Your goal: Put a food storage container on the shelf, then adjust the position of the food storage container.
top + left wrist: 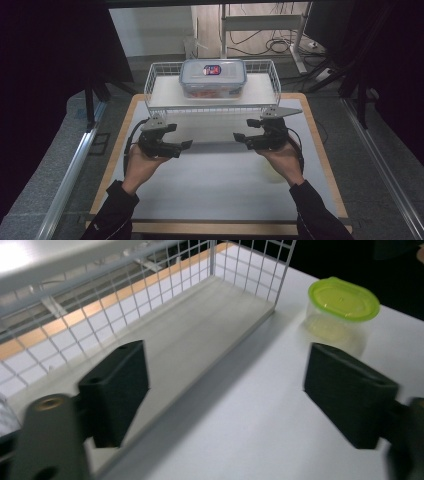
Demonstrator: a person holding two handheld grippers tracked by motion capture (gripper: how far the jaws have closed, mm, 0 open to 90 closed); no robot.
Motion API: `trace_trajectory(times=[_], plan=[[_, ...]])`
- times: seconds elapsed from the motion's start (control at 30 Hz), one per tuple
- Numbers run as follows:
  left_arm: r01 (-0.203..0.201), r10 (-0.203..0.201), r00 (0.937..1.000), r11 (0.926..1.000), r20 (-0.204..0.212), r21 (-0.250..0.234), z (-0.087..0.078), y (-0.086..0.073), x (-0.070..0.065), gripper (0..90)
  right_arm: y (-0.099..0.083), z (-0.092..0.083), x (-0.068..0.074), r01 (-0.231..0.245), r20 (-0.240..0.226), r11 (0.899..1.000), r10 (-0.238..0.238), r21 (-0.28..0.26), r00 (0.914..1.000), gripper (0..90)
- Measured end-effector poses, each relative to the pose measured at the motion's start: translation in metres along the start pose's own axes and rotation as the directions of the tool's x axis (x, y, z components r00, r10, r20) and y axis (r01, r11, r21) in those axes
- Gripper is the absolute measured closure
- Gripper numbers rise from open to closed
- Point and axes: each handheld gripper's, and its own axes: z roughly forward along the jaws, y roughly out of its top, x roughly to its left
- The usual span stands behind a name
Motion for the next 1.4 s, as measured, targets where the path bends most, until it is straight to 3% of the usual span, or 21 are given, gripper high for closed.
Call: trace_trajectory(times=[0.2, 0.47, 0.57, 0.77, 0.97, 1.07, 1.27, 1.4], plan=[[0.039, -0.038, 0.9991, 0.9988, 0.018, -0.030, 0.000, -0.023, -0.006, 8.3, -0.019, -0.002, 0.003, -0.003, -0.003, 1.000, 0.003, -0.002, 1.0000, 16.2], [0.031, -0.030, 0.9992, 0.9994, 0.027, -0.013, -0.004, -0.049, -0.017, 4.0, -0.041, -0.009, 0.006, -0.043, 0.003, 0.999, 0.043, -0.009, 0.9991, 11.5], [0.026, -0.026, 0.9997, 0.9996, 0.003, -0.006, -0.007, -0.060, -0.023, 3.2, -0.051, -0.011, 0.011, -0.050, 0.007, 0.999, 0.050, 0.001, 0.9987, 10.2], [0.012, -0.013, 0.9994, 0.9999, -0.032, -0.008, -0.010, -0.081, -0.033, 1.7, -0.069, -0.013, 0.021, -0.017, 0.035, 0.999, 0.015, 0.043, 0.9993, 8.5], [-0.010, 0.012, 0.9979, 0.9993, -0.063, 0.037, -0.007, -0.100, -0.041, 1.3, -0.086, -0.012, 0.029, 0.004, 0.048, 0.994, -0.009, 0.105, 0.9988, 6.8], [-0.024, 0.028, 0.9964, 0.9983, -0.080, 0.053, -0.007, -0.104, -0.042, 1.3, -0.092, -0.010, 0.028, -0.001, 0.056, 0.991, -0.007, 0.135, 0.9984, 5.0], [-0.031, 0.033, 0.9945, 0.9992, -0.099, 0.024, -0.009, -0.106, -0.041, 1.4, -0.095, -0.009, 0.020, -0.054, 0.069, 0.987, 0.043, 0.154, 0.9966, 3.9], [-0.029, 0.032, 0.9946, 0.9990, -0.098, 0.033, -0.007, -0.109, -0.040, 1.4, -0.095, -0.011, 0.018, -0.044, 0.116, 0.985, 0.025, 0.166, 0.9929, 13.6]])
